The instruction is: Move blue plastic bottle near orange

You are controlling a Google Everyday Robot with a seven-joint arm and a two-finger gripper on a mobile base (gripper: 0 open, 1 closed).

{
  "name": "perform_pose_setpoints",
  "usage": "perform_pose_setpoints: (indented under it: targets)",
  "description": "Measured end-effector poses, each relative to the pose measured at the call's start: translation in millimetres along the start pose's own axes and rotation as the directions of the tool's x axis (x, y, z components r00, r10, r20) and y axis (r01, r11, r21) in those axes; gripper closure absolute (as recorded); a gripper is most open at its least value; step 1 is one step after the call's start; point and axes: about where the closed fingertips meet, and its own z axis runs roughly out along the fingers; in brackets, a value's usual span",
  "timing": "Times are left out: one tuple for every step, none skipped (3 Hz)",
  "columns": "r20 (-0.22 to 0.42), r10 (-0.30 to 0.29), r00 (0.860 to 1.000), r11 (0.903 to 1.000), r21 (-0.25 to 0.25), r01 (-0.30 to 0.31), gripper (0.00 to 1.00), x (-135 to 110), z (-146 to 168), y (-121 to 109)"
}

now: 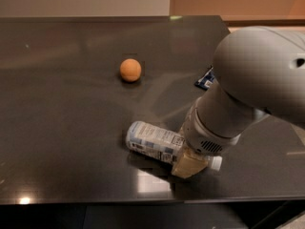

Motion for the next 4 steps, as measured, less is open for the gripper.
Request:
perform_pose_setpoints:
  targets:
    - [0.015, 0.02, 1.0, 0.9997, 0.014, -0.02, 0.87, -6, -17, -20]
    - [0.009, 0.063, 0.998, 0.9976, 0.028, -0.063, 1.0, -10, -20, -53]
    - [0.003, 0.113, 0.994, 0.9928, 0.039, -0.113, 1.0, -17, -14, -88]
    - [0.001, 0.15, 0.989, 0.9875, 0.05, -0.15, 1.0, -27, -5, -115]
